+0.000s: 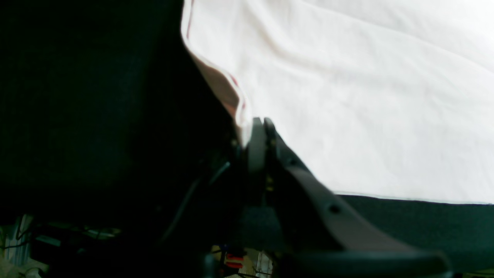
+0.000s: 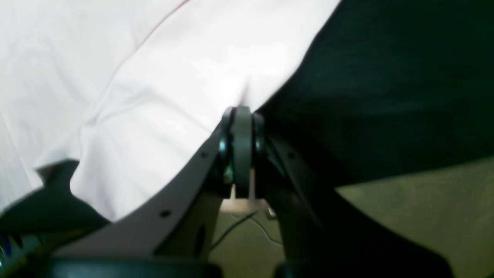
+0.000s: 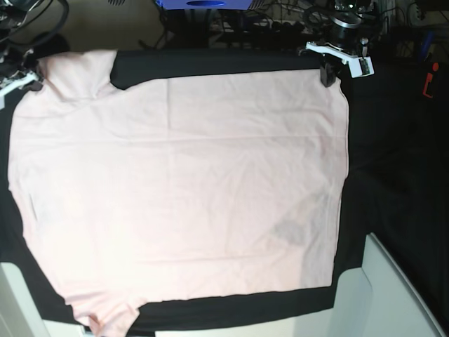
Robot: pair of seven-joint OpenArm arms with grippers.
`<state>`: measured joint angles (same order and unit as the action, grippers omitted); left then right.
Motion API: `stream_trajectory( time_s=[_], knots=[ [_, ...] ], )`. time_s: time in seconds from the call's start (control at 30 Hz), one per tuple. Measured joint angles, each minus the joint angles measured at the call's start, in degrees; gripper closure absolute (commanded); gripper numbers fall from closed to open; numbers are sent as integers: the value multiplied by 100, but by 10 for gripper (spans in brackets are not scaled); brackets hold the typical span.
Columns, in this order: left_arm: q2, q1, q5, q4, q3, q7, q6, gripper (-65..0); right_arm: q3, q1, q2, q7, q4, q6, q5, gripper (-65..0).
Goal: Fold the T-shirt properly
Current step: 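Lift the gripped shirt edge with both grippers and pull it toward the arms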
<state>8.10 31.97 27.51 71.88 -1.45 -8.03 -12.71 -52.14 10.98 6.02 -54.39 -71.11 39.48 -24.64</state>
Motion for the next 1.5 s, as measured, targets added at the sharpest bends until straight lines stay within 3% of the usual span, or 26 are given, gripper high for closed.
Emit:
stream_trajectory(
  time_s=[0.43,0.6,0.9,1.2,1.5],
  knots=[
    [-13,470,-50,627,24,264,-42,0,31,295,-11,24,-184,13,-46,0],
    [-26,660,-50,968,-448,291,-83,0,22,474,-20,-76,-914,-2,13,0],
    [-28,1082,-72,1626,-1091,358,-92,0,28,555,-42,-726,-1567,39,-48,0],
    [-33,1432,-66,1904,-1054,369,-109,0,-363,540,-68,-1598,-2380,57,-94,0],
    [-31,1537,-66,2162,-1051,422,-83,0,-393,321,-33,-1902,-2677,57,-76,0]
  ],
)
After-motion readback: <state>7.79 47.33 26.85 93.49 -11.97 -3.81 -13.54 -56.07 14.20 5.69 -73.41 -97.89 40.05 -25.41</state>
